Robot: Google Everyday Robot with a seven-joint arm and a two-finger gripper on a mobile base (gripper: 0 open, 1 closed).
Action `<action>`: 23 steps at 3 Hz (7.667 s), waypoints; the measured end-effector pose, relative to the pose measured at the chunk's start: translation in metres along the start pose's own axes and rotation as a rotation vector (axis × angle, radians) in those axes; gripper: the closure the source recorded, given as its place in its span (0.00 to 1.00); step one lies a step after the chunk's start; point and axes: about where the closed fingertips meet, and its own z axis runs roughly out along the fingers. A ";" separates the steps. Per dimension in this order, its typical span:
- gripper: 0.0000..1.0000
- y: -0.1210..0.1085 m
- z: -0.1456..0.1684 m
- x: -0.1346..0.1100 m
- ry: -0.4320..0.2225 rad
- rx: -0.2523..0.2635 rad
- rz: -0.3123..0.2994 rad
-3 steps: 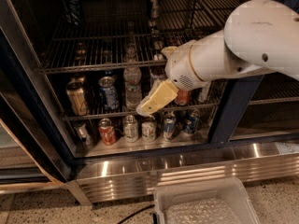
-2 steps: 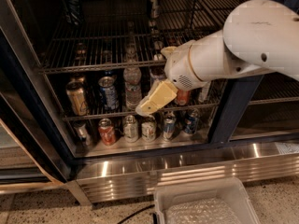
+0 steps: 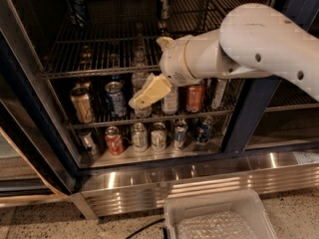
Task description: Pick pepsi can from top shelf of fridge
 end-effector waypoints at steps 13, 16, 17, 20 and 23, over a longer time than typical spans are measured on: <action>0.00 -0.190 0.115 -0.107 -0.576 -0.011 -0.061; 0.00 -0.173 0.136 -0.139 -0.579 0.134 0.100; 0.00 -0.176 0.151 -0.145 -0.589 0.143 0.103; 0.00 -0.193 0.181 -0.168 -0.487 0.129 0.110; 0.00 -0.181 0.202 -0.162 -0.415 0.189 0.263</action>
Offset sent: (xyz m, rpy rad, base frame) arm 0.0765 0.0488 0.0070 0.2076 -0.1293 0.0956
